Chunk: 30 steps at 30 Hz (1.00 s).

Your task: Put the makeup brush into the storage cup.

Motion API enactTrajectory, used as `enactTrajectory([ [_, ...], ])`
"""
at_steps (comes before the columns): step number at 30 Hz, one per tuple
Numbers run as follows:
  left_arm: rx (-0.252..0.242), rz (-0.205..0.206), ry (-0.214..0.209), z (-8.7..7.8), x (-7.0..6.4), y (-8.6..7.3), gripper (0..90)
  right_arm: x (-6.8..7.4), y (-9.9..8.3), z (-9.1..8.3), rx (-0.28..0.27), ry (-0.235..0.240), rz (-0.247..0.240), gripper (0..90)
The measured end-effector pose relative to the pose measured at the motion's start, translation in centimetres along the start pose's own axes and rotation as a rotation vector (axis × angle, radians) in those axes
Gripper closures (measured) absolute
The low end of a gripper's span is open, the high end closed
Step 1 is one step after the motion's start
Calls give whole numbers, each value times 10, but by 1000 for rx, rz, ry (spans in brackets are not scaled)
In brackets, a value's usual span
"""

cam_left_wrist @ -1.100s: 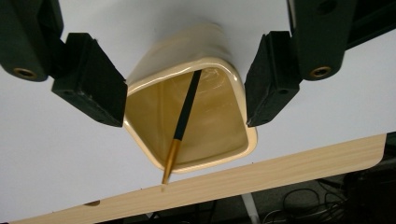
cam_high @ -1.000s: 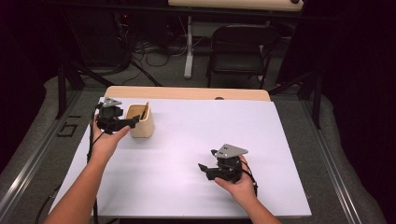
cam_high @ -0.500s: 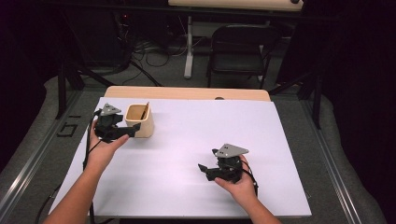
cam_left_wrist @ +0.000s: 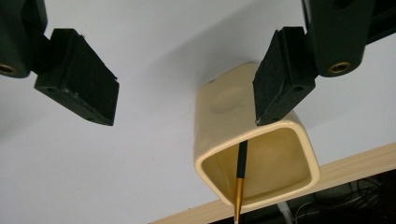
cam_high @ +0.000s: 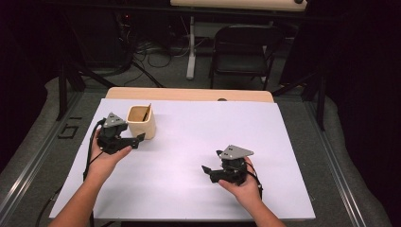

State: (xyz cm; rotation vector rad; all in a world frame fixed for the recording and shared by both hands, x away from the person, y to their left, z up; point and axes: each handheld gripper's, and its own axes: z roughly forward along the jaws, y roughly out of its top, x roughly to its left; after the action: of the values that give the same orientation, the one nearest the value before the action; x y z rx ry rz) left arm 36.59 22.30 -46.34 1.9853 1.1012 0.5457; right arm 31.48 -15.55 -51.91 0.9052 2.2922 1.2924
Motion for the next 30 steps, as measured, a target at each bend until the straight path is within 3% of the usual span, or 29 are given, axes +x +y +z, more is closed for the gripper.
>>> enactTrajectory([
  [18, 9, 17, -34, -16, -14, -39, 236, -2, -3, -12, 13, -18, -1, 223],
  [30, -2, 45, -15, -20, -21, -63, 245, -10, -22, -25, 49, -41, 11, 223],
])
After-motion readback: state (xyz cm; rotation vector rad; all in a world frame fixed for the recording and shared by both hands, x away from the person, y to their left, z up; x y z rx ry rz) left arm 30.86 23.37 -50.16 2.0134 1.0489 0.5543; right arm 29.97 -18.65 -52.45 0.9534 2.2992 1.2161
